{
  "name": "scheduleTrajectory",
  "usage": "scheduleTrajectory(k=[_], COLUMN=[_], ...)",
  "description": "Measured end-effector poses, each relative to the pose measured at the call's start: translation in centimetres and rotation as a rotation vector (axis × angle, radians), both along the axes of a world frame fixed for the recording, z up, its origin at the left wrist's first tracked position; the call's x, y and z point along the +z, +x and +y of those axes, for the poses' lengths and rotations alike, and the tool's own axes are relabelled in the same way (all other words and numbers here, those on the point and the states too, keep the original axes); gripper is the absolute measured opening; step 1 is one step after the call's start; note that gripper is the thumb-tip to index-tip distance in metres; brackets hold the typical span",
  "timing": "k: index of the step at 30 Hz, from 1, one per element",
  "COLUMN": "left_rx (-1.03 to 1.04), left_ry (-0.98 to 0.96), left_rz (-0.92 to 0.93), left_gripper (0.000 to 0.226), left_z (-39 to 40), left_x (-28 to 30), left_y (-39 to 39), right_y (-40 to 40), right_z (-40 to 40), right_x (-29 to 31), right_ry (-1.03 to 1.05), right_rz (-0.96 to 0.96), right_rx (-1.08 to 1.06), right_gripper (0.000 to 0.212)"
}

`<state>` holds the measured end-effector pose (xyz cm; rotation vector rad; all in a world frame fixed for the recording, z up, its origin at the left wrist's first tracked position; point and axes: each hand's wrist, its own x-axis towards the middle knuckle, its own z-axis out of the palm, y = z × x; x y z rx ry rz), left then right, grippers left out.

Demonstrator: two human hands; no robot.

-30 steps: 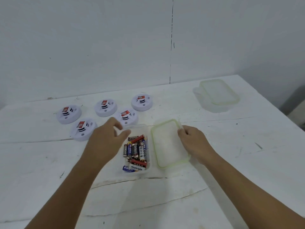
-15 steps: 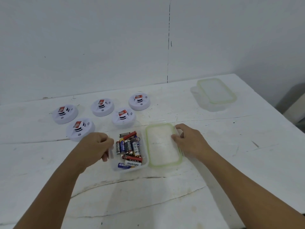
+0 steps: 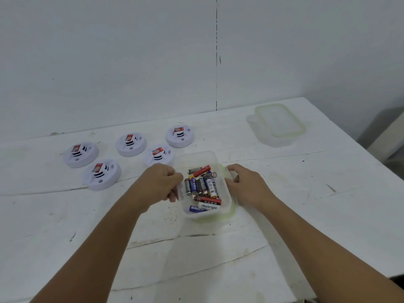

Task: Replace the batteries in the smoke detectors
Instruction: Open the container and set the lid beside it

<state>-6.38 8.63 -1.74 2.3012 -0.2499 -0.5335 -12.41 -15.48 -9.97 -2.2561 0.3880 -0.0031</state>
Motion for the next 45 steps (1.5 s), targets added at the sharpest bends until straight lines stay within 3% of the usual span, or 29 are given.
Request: scheduleTrajectory(k=[13, 17, 20, 24, 32, 39, 45], left_rx=[-0.025, 0.016, 0.034, -0.023, 0.01, 0.072, 0.148], left_ry=[0.057, 0.051, 0.097, -0.042, -0.157, -0.291, -0.409], left_rz=[0.035, 0.036, 0.214, 0.403, 0.362, 0.279, 0.261], left_gripper=[0.03, 0.055, 0.061, 0.052, 0.039, 0.036, 0.041], left_z=[-2.4, -1.6, 0.0, 0.8, -1.5, -5.9, -9.9], left_x=[-1.0, -1.1, -1.3, -1.8, -3.2, -3.4, -3.8], left_y=[0.6, -0.7, -1.5, -1.8, -0.2, 2.2, 4.7], right_y=[-0.1, -0.5, -0.8, -0.5, 0.2, 1.1, 3.8], right_z=[-0.2, -0.3, -0.7, -0.9, -1.6, -5.5, -7.8], right_x=[0.2, 0.6, 1.4, 2.9, 2.0, 1.8, 0.3], right_ry=[0.072, 0.169, 0.204, 0.265, 0.16, 0.326, 0.46], right_rz=[0.013, 0.028, 0.072, 0.148, 0.029, -0.061, -0.138], right_rx=[-0.005, -0.033, 0.013, 0.076, -0.077, -0.21, -0.22], right_gripper=[0.042, 0.043, 0.048, 0.043, 0.016, 0.012, 0.029])
